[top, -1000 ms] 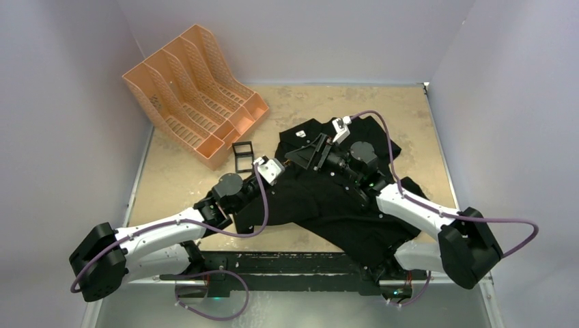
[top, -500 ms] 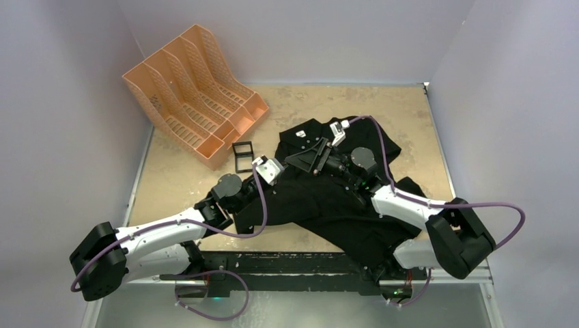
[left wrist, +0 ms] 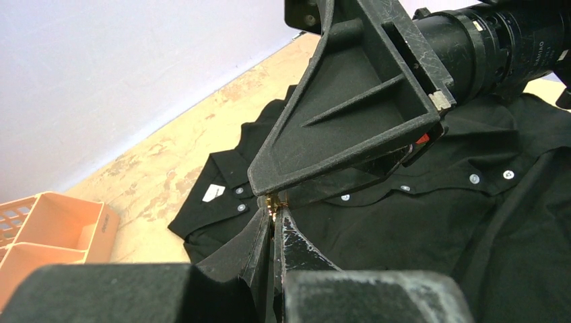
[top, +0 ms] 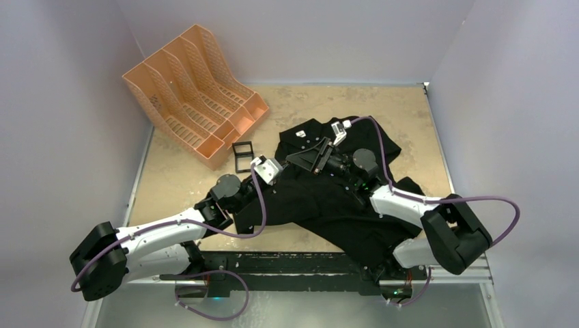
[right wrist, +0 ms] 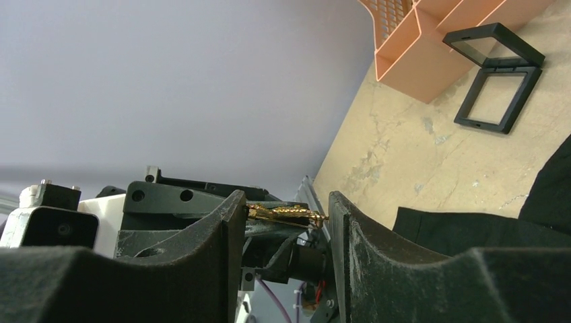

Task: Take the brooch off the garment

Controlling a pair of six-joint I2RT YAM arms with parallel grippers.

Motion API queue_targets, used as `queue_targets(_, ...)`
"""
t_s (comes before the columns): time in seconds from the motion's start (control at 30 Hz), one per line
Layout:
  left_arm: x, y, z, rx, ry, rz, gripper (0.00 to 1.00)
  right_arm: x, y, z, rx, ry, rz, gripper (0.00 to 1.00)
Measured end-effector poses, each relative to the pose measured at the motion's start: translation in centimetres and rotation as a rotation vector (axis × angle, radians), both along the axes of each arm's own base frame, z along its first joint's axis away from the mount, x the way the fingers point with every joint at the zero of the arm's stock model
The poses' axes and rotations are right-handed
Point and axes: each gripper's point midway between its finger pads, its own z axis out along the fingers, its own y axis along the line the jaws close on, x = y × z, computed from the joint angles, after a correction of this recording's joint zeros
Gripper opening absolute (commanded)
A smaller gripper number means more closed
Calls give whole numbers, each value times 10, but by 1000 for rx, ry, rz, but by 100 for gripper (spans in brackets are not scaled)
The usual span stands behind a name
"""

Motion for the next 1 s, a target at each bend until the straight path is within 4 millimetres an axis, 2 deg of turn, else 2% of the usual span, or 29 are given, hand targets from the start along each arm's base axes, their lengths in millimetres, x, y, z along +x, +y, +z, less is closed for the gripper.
queue_targets(0.17,0,0,2,-8,-6,-2,0,0,0,2,15,0,8,54)
queue_targets(0.27,-1,-1,3,-12,-9,-6,0,0,1,3,21,3,12,55)
queue_targets(0.33,-1,-1,5,-17,-13,-6,0,0,1,4,25,-2,13,51)
queue_targets(0.47,-1,-1,5,-19,-13,-8,1,-1,1,5,28,-6,14,35)
queue_targets(0.57,-1,-1,5,-25,-7,-8,14,-1,1,5,26,-9,13,25)
queue_targets(0.63,-1,-1,4,-32,4,-8,26,-2,1,3,20,-13,17,22)
queue_targets(0.83,-5,3,-1,-73,102,12,62,-6,-1,-3,-7,-47,40,18)
queue_targets(0.93,-8,5,-4,-111,207,26,72,-3,-5,-1,-13,-97,39,18)
queue_targets(1.0,-9,6,-3,-140,271,32,73,0,-10,-1,-21,-131,33,18)
